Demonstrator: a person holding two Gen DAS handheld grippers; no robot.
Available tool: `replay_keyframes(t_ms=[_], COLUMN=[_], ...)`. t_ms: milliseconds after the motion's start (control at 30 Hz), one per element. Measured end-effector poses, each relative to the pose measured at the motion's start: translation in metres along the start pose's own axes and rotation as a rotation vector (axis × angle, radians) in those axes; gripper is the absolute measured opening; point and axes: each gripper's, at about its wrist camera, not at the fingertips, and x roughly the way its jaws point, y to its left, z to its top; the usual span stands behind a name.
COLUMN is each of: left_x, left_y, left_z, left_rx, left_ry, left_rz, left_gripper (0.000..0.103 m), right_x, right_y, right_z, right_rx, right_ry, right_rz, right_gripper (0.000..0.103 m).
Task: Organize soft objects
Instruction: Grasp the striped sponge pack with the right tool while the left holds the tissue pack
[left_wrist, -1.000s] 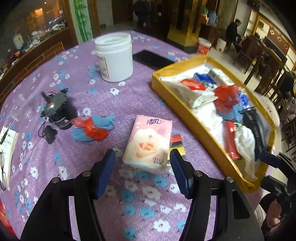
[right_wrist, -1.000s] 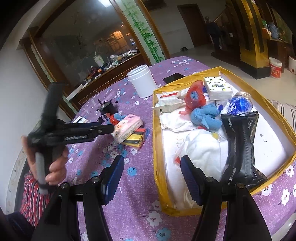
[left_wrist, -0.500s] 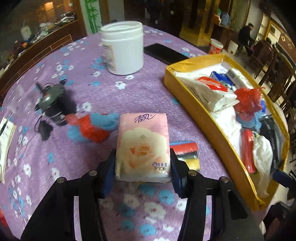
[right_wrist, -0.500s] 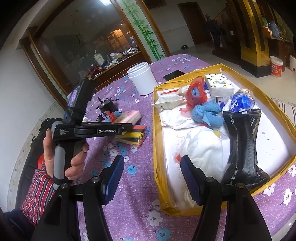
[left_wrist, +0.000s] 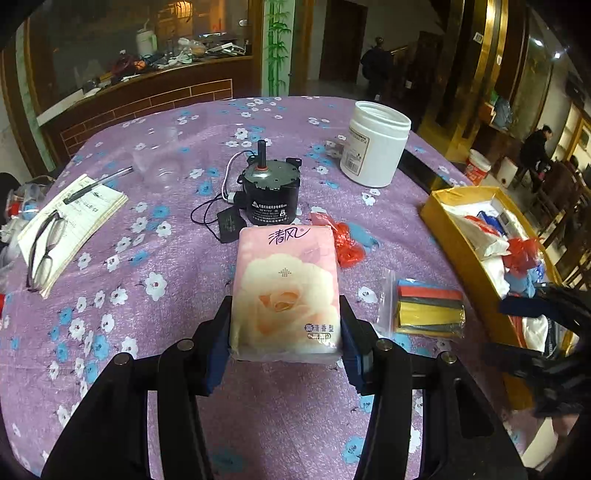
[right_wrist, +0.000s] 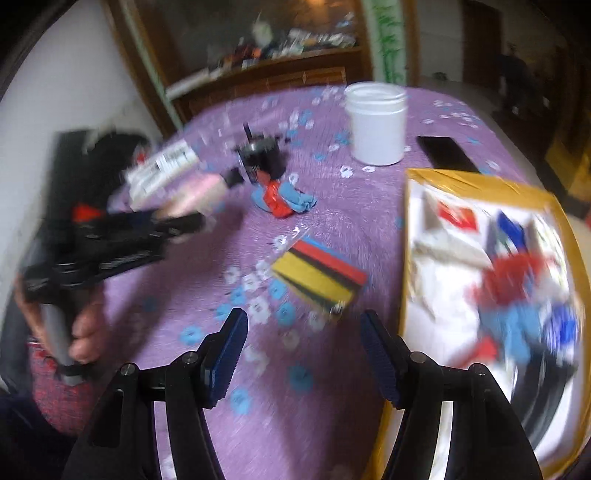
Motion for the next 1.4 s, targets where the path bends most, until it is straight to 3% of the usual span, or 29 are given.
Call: replay_keyframes(t_ms=[100,367,567,700,800,1000,1233,1300,1367,1400], left_x=[0.002,0.000,0.003,0.005,0.006,0.007,0.004,0.003,0.003,0.003], left_y=[0.001,0.002,0.002,0.002,0.001,0.001,-0.001,-0.002,-0.003,-0.003], left_z=[0.000,-0.001,-0.001,-0.002,-0.002,-0.003,-0.003,-0.003,-0.003,-0.003], left_rx=[0.001,-0.002,-0.005,-0.010,-0.008,-0.004,0.002,0.007,0.009,0.009], left_ry=[0.002,0.005,0.014,0.019,0.024,0.025,0.020,0.014,0.011,0.010], left_rz=[-0.008,-0.022,-0.031,-0.036,-0.039,-0.040,-0.045,-0.041,-0.038,-0.037], left_gripper=[0.050,0.050,0.050,0.050,0.050,0.050,0.050,0.050,0.050,0.050], right_x=[0.029,0.069,0.086,0.075,0.067,0.063,0.076,0.080,0.081,0.080], right_y=[0.003,-0.034,-0.033,-0.021,0.000,0.026,0.026,0.033,0.039,0.042], right_z=[0.022,0.061,0.054,0.039,0.025,0.015,0.011,0.006,0.002,0.002], right_rx=[-0.099,0.076,0.088,0.059,-0.021,-0.154,-0.164,-0.179,-0.186,-0.180], right_ry=[0.071,0.143,0.198,0.205,0.212,0.177,0.210,0.216,0.204,0.199], right_rz=[-0.015,0.038,0.069,0.124,0.128,-0.009,-0.030,-0.067,-0.118,-0.120], right_gripper=[0.065,0.065,0.065,0.067,0.067,0.065,0.065,0.062,0.049,0.048])
